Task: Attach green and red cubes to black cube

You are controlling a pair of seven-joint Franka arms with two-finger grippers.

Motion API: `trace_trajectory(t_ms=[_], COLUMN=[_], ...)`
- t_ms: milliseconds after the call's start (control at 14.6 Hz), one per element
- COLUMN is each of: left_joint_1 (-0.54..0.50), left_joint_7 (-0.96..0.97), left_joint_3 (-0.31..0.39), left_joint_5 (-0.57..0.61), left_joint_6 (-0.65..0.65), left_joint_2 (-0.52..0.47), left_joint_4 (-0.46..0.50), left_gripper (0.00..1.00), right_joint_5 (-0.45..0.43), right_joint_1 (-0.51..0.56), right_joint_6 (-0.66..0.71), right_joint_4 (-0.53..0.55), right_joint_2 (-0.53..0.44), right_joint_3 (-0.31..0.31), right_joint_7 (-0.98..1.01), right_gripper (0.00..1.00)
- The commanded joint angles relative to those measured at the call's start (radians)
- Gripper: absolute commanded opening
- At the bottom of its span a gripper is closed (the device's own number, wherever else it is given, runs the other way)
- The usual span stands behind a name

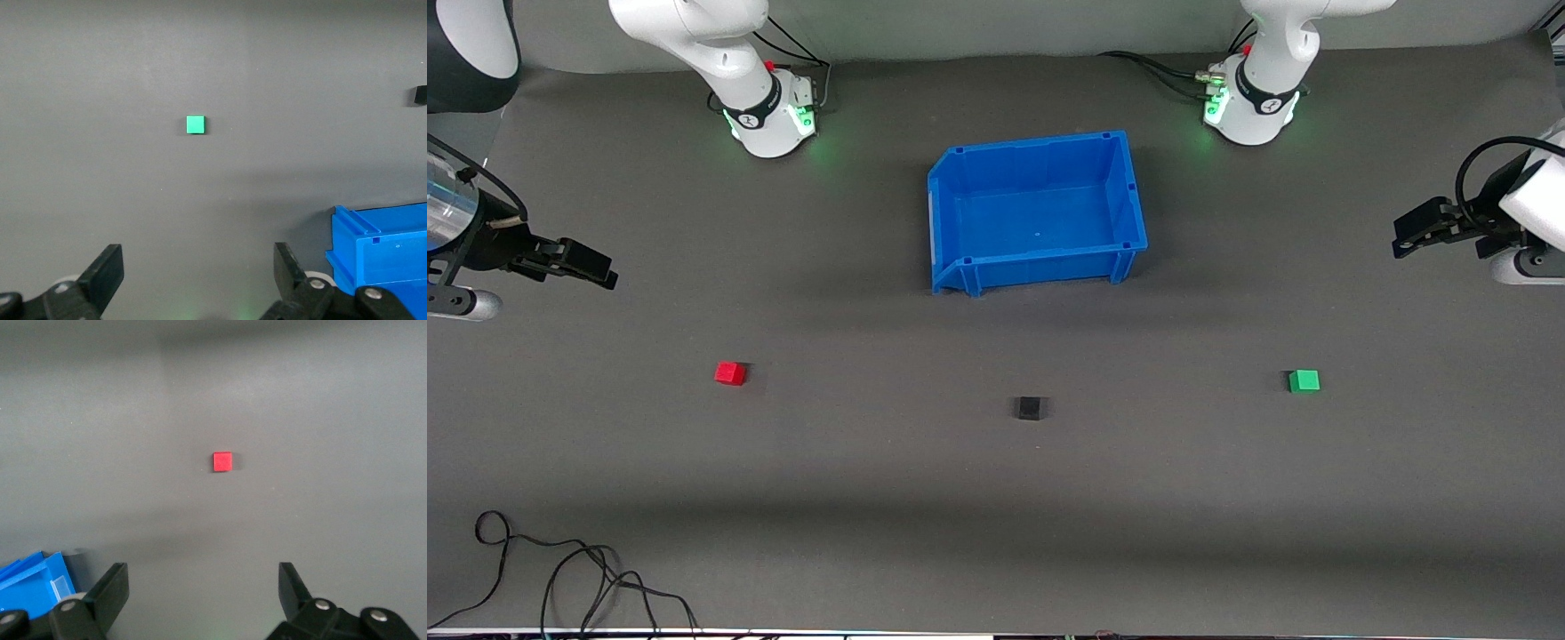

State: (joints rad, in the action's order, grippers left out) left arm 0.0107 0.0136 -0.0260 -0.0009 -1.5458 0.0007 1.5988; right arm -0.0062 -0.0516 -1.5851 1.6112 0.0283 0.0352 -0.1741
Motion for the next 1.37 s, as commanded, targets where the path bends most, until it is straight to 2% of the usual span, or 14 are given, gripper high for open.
trace_trajectory(t_ms=[0, 822, 1164, 1301], left_joint_1=[0.008, 0.008, -0.003, -0.008], left_joint_7=[0.006, 0.015, 0.337, 0.506], left_joint_3=[0.001, 0.003, 0.003, 0.011], left_joint_5=[0.018, 0.016, 0.002, -0.014], left_joint_6=[0.02, 0.02, 0.015, 0.013], left_joint_2=[0.007, 0.024, 0.039, 0.041], left_joint_4=[-0.023, -0.054, -0.056, -0.056], left_gripper=[1.0, 1.0, 1.0, 1.0], right_joint_5=[-0.023, -0.008, -0.008, -0.008], right_joint_1=[-0.005, -0.004, -0.004, -0.004], right_joint_6=[-0.012, -0.012, -0.036, -0.128], right_joint_4=[0.012, 0.013, 0.038, 0.117], right_joint_2=[-0.008, -0.011, 0.019, 0.019], right_joint_3=[0.003, 0.012, 0.012, 0.012], right_joint_7=[0.016, 0.008, 0.004, -0.001], right_gripper=[0.99, 0.99, 0.99, 0.99])
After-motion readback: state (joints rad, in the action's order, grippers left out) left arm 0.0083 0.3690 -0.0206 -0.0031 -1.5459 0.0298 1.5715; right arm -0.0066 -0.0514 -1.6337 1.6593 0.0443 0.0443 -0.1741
